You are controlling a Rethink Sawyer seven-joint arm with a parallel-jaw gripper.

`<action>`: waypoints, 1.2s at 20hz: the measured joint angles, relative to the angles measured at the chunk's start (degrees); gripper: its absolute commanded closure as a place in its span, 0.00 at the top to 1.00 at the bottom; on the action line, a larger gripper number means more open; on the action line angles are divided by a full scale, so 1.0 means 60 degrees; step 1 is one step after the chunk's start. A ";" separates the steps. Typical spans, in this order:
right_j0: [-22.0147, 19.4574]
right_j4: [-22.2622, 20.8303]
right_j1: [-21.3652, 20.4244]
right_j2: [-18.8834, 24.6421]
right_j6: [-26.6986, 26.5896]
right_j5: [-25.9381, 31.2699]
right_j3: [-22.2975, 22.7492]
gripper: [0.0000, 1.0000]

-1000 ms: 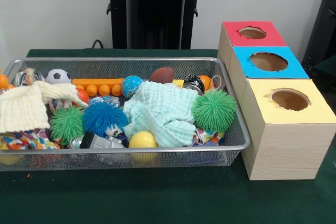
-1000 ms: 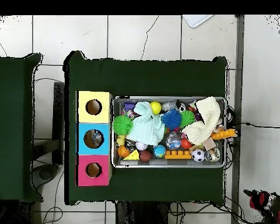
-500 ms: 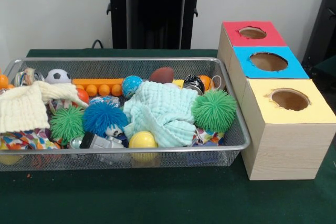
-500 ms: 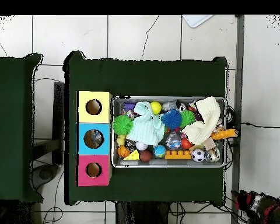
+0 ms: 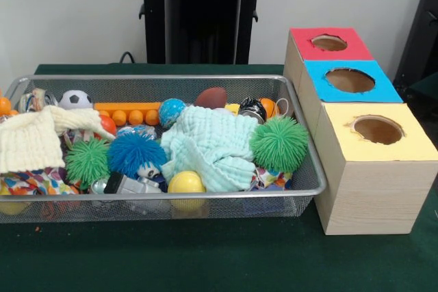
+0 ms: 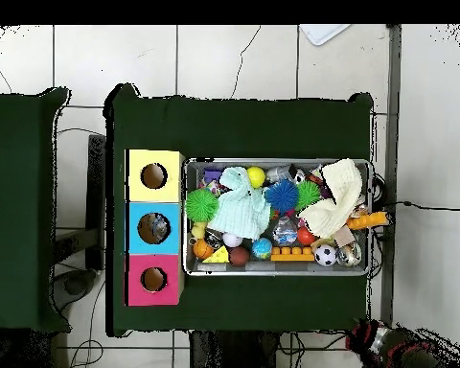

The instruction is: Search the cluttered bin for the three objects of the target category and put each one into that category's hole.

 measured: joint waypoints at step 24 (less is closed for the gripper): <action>0.5341 0.0880 -0.1238 -0.1637 0.0391 -0.0002 0.1081 1.00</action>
